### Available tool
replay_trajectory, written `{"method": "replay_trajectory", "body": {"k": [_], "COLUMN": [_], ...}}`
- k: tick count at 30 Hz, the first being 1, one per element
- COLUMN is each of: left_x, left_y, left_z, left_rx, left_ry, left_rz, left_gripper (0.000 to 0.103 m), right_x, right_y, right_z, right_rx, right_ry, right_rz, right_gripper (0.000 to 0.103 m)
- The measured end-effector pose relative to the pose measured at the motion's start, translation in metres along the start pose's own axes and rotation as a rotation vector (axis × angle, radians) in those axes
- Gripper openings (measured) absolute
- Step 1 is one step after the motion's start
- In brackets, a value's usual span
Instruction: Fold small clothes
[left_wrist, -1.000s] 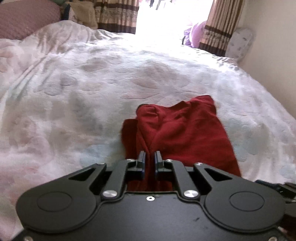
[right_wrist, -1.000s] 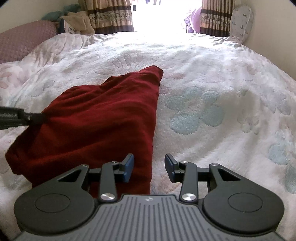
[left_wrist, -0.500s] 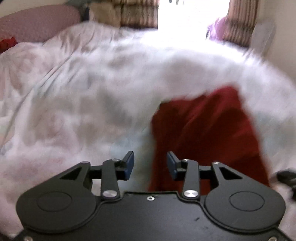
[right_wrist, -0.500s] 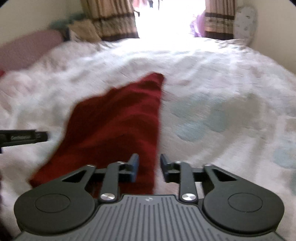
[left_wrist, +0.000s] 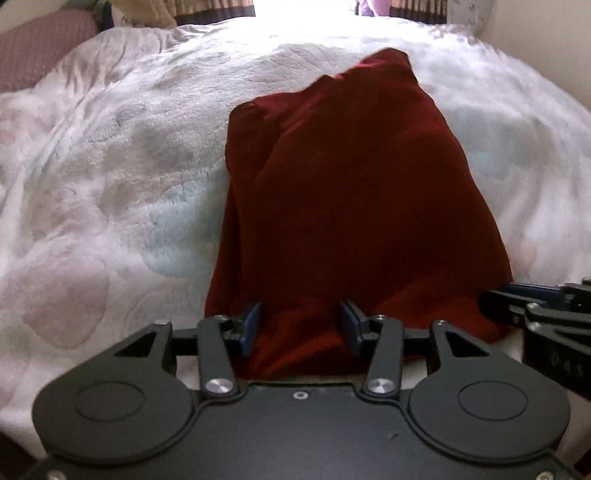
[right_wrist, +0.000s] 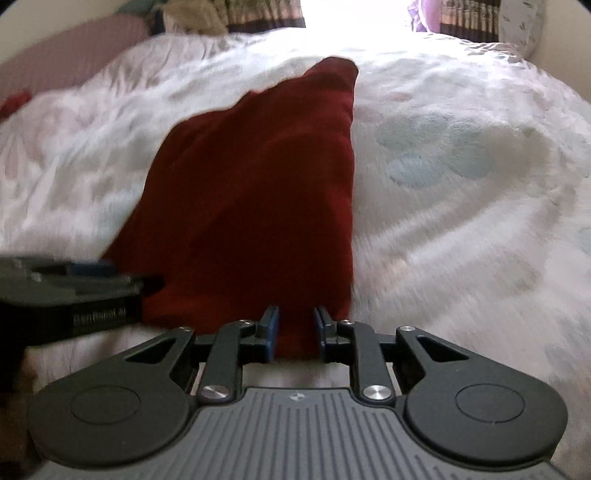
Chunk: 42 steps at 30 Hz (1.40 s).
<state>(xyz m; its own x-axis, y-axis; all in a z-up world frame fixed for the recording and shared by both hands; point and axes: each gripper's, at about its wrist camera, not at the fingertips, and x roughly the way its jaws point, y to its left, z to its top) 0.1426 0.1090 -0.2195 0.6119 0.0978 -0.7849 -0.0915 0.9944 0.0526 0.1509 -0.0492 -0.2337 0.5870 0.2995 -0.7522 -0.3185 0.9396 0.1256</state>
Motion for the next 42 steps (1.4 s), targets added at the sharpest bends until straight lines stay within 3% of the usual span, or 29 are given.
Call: {"method": "replay_trajectory", "body": {"k": [4, 9, 15, 19, 21, 24, 26, 27, 30, 32, 33, 34, 35, 39, 42], "left_x": [-0.016, -0.048, 0.005, 0.039, 0.060, 0.089, 0.107, 0.114, 0.125, 0.134, 0.136, 0.137, 0.137, 0.113, 0.090], "left_y": [0.000, 0.011, 0.023, 0.031, 0.033, 0.027, 0.025, 0.030, 0.061, 0.075, 0.076, 0.075, 0.074, 0.081, 0.086], "left_z": [-0.006, 0.019, 0.077, 0.109, 0.124, 0.134, 0.137, 0.138, 0.141, 0.141, 0.142, 0.144, 0.145, 0.150, 0.152], "left_rx": [0.004, -0.047, -0.152, -0.241, -0.234, -0.145, -0.059, -0.053, -0.172, -0.214, -0.202, -0.177, -0.159, -0.184, -0.164], "left_ry": [0.022, -0.086, -0.185, -0.313, -0.302, -0.267, -0.251, -0.252, -0.238, -0.227, -0.233, -0.244, -0.256, -0.241, -0.177], "left_rz": [-0.006, -0.034, -0.014, 0.002, -0.017, 0.027, 0.101, 0.111, 0.044, 0.011, 0.018, 0.049, 0.084, 0.063, -0.035], "left_gripper": [0.048, 0.050, 0.051, 0.052, 0.052, 0.053, 0.060, 0.061, 0.066, 0.068, 0.068, 0.068, 0.068, 0.066, 0.065], "right_x": [-0.013, -0.036, 0.000, 0.042, 0.070, 0.102, 0.110, 0.110, 0.106, 0.104, 0.102, 0.102, 0.099, 0.083, 0.071], "right_y": [-0.006, -0.016, -0.012, -0.012, -0.012, -0.013, -0.013, -0.019, -0.031, -0.025, -0.022, -0.021, -0.024, -0.040, -0.049], "right_z": [-0.006, 0.016, 0.080, 0.119, 0.135, 0.141, 0.137, 0.133, 0.127, 0.130, 0.131, 0.131, 0.132, 0.129, 0.125], "right_rx": [0.046, 0.080, 0.106, 0.133, 0.118, 0.094, 0.055, 0.076, 0.147, 0.135, 0.121, 0.118, 0.123, 0.140, 0.168], "right_ry": [0.054, -0.098, -0.261, -0.389, -0.367, -0.311, -0.304, -0.312, -0.317, -0.345, -0.353, -0.354, -0.350, -0.311, -0.303], "right_rz": [0.039, 0.072, 0.042, -0.006, -0.024, -0.020, -0.085, -0.093, -0.077, -0.153, -0.207, -0.243, -0.244, -0.144, -0.100], "right_gripper": [0.025, 0.025, 0.025, 0.026, 0.025, 0.024, 0.002, 0.000, 0.000, 0.000, 0.001, 0.016, 0.024, 0.024, 0.027]}}
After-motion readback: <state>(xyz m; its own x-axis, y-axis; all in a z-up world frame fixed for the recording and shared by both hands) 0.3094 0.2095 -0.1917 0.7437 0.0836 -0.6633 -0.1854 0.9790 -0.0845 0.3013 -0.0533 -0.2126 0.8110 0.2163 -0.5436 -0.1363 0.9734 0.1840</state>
